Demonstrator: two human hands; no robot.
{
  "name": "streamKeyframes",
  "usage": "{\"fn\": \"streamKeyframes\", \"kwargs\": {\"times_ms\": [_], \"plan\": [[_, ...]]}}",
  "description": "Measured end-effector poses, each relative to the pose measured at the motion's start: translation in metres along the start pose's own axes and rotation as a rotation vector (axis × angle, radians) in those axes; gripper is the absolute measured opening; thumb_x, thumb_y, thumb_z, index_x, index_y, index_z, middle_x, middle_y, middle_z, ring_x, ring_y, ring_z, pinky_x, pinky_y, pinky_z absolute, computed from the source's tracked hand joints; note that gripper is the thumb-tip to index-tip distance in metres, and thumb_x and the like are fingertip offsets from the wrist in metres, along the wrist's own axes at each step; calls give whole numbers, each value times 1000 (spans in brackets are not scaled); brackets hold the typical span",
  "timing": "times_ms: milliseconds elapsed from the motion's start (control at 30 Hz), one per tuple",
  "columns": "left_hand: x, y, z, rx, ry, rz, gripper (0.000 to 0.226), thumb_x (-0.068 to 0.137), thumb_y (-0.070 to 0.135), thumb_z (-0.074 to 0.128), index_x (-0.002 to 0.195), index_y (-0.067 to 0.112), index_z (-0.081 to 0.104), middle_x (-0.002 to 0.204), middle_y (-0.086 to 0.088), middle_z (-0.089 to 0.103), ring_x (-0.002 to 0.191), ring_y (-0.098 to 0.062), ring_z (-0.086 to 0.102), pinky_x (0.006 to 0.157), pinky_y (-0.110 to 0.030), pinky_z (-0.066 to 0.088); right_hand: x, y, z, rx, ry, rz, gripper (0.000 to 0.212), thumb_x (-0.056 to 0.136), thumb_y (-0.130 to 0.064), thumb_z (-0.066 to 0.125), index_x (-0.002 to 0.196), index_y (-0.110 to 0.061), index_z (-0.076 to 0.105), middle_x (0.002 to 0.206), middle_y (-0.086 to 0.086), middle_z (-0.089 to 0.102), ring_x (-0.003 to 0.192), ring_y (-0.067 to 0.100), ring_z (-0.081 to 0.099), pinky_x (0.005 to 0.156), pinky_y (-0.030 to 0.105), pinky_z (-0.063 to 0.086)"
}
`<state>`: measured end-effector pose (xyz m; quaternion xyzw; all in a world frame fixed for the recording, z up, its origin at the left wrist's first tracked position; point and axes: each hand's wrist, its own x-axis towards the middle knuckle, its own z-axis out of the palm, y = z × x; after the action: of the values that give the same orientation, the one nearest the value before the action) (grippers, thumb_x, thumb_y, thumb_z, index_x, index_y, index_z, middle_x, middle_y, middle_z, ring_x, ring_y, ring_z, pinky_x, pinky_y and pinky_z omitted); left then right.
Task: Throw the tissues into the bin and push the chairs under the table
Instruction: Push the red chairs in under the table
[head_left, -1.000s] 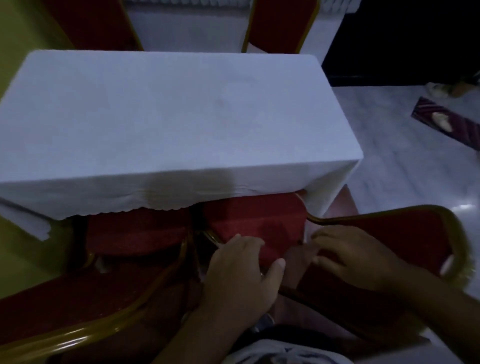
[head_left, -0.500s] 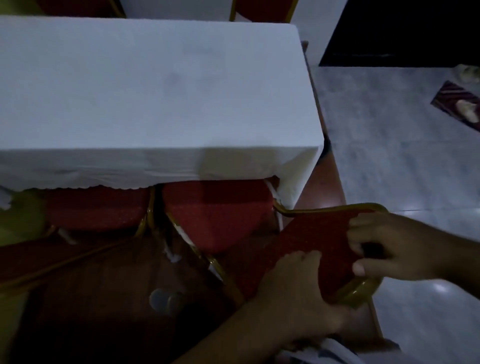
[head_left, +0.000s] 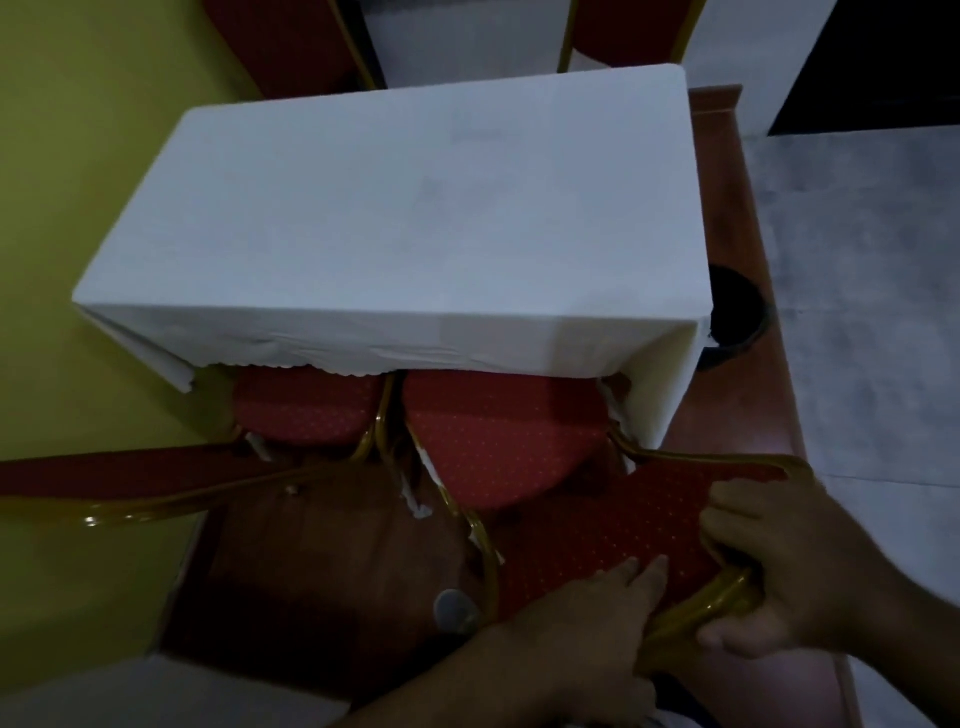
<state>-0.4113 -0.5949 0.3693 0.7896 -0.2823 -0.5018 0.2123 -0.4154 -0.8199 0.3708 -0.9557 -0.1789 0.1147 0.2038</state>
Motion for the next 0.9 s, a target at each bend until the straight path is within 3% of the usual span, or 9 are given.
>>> {"fn": "streamKeyframes", "kwargs": {"times_ms": [133, 267, 500, 567, 633, 667, 733, 800, 900], "plan": [[-7, -24, -9, 38, -14, 42, 101, 85, 25, 68, 154, 39, -4, 167, 2, 2, 151, -25, 15, 119, -41, 22, 5, -17, 7, -23, 71, 71, 67, 50, -90, 65, 58, -26, 48, 68, -18, 33, 57, 3, 35, 55, 30, 29], [-32, -68, -32, 61, -20, 118, 100, 84, 22, 70, 154, 42, 2, 166, 4, 7, 151, -21, 17, 120, -40, 23, 20, -58, 29, -33, 143, 173, 64, 50, -93, 60, 60, -31, 47, 66, -18, 37, 59, 4, 43, 64, 37, 36], [-103, -178, -67, 12, 26, 256, 82, 79, 22, 73, 146, 47, 32, 156, 16, 31, 141, 1, 30, 116, -26, 29, 62, -176, 79, -50, 103, 388, 64, 48, -89, 61, 61, -30, 40, 64, -13, 38, 58, 4, 46, 62, 39, 45], [-126, -204, -67, -68, 61, 259, 64, 82, 34, 71, 138, 47, 43, 147, 21, 40, 135, 5, 36, 116, -26, 28, 73, -206, 91, -51, 132, 375, 62, 49, -84, 66, 60, -28, 40, 63, -13, 35, 58, 1, 40, 57, 36, 43], [-146, -219, -64, -127, 81, 202, 49, 83, 51, 64, 129, 55, 45, 139, 29, 42, 133, 9, 34, 120, -39, 20, 81, -226, 99, -56, 138, 322, 59, 54, -79, 70, 59, -28, 41, 64, -14, 31, 60, -1, 37, 57, 34, 41], [-151, -224, -63, -127, 61, 168, 43, 82, 66, 56, 122, 66, 41, 136, 37, 40, 134, 12, 27, 123, -42, 11, 84, -231, 103, -64, 137, 295, 57, 58, -79, 69, 58, -28, 42, 65, -14, 31, 60, 0, 37, 57, 33, 42], [-158, -227, -65, -111, 13, 165, 43, 59, 99, 26, 100, 89, 26, 119, 58, 33, 133, 15, 12, 122, -38, -4, 87, -233, 108, -77, 149, 252, 55, 65, -79, 65, 58, -28, 44, 63, -12, 35, 58, 3, 42, 55, 34, 43], [-160, -230, -63, -69, 165, 227, 51, 62, 96, 31, 109, 78, 38, 116, 57, 39, 136, 15, 13, 122, -41, 11, 91, -231, 109, -67, 170, 225, 55, 70, -79, 59, 58, -27, 45, 61, -10, 38, 57, 7, 45, 55, 33, 42], [-157, -227, -59, 48, 468, 279, 51, 78, 80, 52, 111, 43, 57, 117, 28, 56, 122, 7, 43, 100, -36, 41, 101, -224, 101, -61, 144, 233, 57, 73, -82, 49, 59, -27, 43, 63, -11, 41, 60, 4, 45, 55, 19, 30]]}}
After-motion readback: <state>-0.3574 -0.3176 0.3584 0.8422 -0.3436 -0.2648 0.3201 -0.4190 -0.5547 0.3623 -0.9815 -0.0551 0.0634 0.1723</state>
